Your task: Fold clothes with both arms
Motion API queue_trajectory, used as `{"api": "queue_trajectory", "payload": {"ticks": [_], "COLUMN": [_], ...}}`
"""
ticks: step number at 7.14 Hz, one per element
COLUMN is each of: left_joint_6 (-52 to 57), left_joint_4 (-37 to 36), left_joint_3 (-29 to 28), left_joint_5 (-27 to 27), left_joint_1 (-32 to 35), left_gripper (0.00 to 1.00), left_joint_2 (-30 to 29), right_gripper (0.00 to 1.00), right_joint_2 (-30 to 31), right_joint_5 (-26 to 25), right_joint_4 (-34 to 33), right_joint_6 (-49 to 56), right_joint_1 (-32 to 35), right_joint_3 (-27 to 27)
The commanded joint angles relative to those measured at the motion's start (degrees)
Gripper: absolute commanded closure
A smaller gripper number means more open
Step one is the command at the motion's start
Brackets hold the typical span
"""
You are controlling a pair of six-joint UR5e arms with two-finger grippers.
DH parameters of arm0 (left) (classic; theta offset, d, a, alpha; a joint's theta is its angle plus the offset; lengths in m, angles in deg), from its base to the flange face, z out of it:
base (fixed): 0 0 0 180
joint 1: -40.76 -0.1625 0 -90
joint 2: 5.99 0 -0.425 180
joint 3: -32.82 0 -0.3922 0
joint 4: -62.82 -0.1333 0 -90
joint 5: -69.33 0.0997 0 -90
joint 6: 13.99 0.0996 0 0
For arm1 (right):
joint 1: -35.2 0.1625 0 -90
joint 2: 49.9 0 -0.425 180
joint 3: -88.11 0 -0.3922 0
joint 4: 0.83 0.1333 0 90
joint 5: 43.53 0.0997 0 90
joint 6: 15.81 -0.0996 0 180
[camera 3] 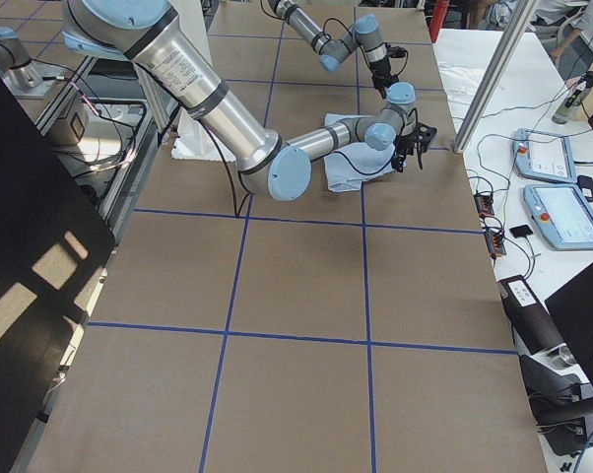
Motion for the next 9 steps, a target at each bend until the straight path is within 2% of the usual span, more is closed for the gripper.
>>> {"api": "queue_trajectory", "payload": {"ticks": [1, 3, 4, 5, 6, 7, 8, 9], "left_joint_6": [14.96, 29.57, 40.68, 54.37, 67.82, 76.13, 82.30, 86.37], "left_joint_4": [-0.18, -0.44, -0.36, -0.35, -0.62, -1.84, -6.02, -9.37], "left_joint_3": [10.07, 18.60, 21.52, 21.89, 21.64, 21.11, 21.37, 21.63], "left_joint_5": [-4.37, -8.75, -12.35, -16.48, -20.08, -23.17, -29.29, -31.78], "left_joint_1": [2.31, 6.60, 11.42, 17.12, 22.66, 26.46, 31.19, 33.50], "left_gripper": [0.00, 0.00, 0.00, 0.00, 0.00, 0.00, 0.00, 0.00], "left_joint_2": [9.77, 20.58, 27.33, 32.62, 36.16, 38.54, 39.52, 39.70], "right_gripper": [0.00, 0.00, 0.00, 0.00, 0.00, 0.00, 0.00, 0.00], "right_joint_2": [6.70, 14.60, 19.69, 23.74, 27.52, 33.48, 37.97, 40.11], "right_joint_5": [4.46, 9.47, 13.68, 15.11, 15.30, 15.56, 17.57, 18.20], "right_joint_4": [-0.25, -0.25, -0.25, -0.16, -0.25, -0.51, -1.64, -3.04], "right_joint_6": [10.62, 21.17, 28.10, 33.30, 38.05, 41.84, 48.67, 55.69], "right_joint_1": [4.67, 9.77, 13.45, 15.83, 18.03, 19.53, 21.90, 24.10], "right_joint_3": [3.71, 7.82, 10.81, 12.49, 14.51, 18.79, 21.10, 21.64]}}
